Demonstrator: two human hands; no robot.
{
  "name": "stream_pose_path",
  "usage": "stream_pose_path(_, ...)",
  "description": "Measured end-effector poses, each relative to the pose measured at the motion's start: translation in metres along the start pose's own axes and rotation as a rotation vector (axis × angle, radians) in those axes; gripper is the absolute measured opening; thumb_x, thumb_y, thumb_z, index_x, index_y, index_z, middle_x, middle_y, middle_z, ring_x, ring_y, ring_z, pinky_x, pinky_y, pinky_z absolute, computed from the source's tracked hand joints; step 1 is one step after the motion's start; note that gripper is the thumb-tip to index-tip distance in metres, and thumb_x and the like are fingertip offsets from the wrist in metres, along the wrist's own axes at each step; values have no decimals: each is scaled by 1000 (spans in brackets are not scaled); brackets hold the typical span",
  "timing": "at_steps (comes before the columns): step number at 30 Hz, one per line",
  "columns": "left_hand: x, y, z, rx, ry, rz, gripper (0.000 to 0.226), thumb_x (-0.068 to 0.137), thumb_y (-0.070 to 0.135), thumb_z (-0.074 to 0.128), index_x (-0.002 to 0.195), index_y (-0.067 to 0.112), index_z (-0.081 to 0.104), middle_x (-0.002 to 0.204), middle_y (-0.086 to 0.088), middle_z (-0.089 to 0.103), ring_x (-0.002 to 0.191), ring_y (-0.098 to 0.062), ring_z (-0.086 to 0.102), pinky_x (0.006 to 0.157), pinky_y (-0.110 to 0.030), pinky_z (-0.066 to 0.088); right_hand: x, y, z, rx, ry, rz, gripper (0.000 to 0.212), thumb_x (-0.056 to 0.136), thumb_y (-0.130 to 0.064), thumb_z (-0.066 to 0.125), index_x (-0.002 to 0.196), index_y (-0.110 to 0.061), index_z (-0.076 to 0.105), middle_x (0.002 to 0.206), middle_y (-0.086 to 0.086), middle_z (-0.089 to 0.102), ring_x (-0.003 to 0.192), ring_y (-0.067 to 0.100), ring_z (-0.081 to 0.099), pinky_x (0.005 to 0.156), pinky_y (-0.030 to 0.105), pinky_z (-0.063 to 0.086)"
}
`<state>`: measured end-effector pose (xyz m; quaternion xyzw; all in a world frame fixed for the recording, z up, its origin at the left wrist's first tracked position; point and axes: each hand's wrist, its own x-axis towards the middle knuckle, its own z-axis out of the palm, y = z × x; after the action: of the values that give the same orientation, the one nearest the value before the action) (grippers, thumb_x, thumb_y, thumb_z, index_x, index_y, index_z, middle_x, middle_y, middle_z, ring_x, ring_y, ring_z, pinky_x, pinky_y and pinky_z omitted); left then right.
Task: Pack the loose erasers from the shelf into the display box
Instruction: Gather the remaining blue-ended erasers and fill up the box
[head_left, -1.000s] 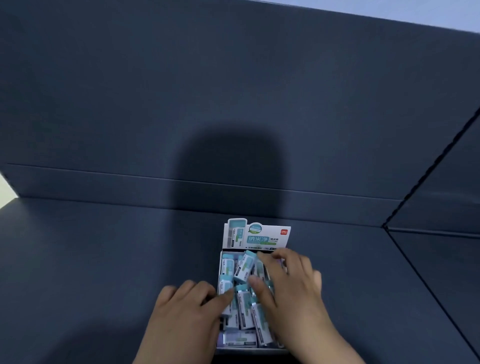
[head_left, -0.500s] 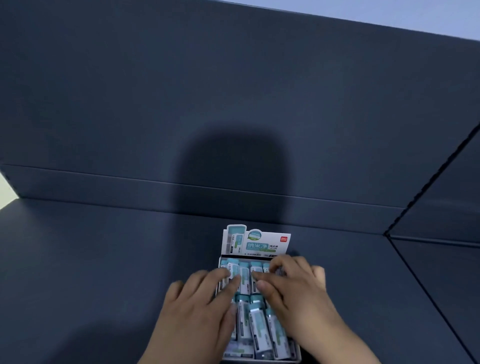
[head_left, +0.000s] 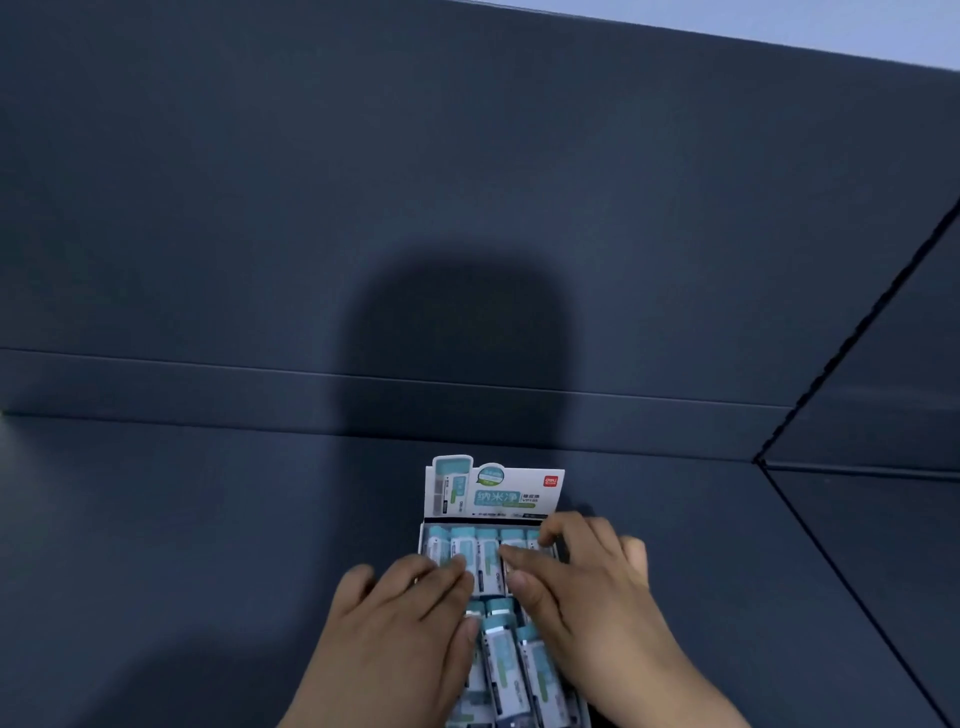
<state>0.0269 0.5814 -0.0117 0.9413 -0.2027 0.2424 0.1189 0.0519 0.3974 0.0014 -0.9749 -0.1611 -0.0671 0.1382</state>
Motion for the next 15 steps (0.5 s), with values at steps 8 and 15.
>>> stream_pose_path(8,4,0,3,83,1,13,43,76,41,40,85,20,77,91,7,73,83,-12,68,74,-34,31,-1,6,0,66,-28,-1,81,74,-73,-16,126,-52,42,110,-26,30,104,-2,22,86,22,14)
stream_pose_path(15,5,5,0,111,-104,-23,47,79,46,39,90,19,75,92,4,70,85,-16,67,75,-41,31,-14,11,-3,89,-18,-12,74,78,-73,-11,125,-54,44,108,-27,31,103,-2,25,90,18,16)
